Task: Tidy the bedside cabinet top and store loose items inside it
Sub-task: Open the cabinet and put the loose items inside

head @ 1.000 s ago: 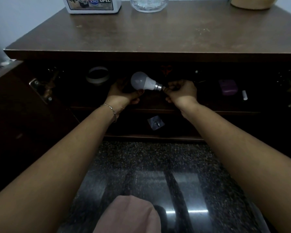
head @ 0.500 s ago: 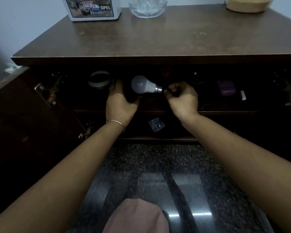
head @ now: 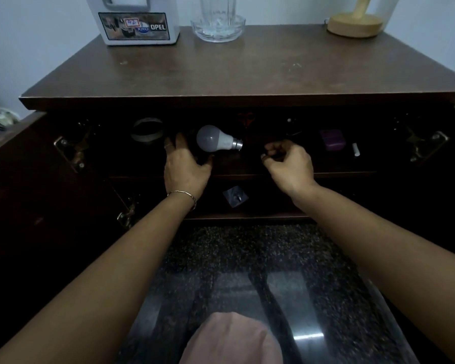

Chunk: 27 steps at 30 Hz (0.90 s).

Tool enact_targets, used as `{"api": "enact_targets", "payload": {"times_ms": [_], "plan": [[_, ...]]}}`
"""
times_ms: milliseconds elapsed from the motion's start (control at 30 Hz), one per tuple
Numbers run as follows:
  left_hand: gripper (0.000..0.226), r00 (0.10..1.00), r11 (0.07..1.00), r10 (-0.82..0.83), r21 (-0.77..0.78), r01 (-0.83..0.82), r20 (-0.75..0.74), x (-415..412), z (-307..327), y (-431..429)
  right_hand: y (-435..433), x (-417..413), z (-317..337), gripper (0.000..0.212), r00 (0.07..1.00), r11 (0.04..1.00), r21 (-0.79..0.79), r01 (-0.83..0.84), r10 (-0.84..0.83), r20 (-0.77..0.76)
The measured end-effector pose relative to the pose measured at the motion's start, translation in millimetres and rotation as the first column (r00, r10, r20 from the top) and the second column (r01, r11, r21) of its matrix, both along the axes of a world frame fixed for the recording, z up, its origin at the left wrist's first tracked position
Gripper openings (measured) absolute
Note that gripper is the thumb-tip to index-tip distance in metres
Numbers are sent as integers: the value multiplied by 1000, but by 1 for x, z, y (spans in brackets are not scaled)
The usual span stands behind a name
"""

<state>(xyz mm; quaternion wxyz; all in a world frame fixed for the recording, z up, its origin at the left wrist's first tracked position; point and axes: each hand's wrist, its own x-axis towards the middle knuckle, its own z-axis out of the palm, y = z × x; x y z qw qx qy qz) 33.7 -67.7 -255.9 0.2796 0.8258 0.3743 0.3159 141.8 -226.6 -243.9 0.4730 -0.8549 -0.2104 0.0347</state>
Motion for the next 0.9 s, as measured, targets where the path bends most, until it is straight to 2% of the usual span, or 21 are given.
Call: {"api": "enact_targets", "payload": {"times_ms": [400, 600, 800, 900], "plan": [[52, 998, 997, -68, 24, 68, 9, -6, -1, 9, 13, -11, 0, 36, 994, 992, -68, -109, 107, -36], [47, 994, 994, -108, 28, 107, 34, -11, 2, -1, 5, -20, 9, 43, 987, 979, -137, -151, 156, 26], [40, 975, 977, -212, 31, 210, 64, -25, 7, -33, -39, -32, 29, 40, 957, 942, -253, -222, 260, 126], [38, 930, 935, -354, 41, 352, 101, -24, 15, -67, -77, -39, 50, 36, 951, 924, -336, -184, 254, 179]]}}
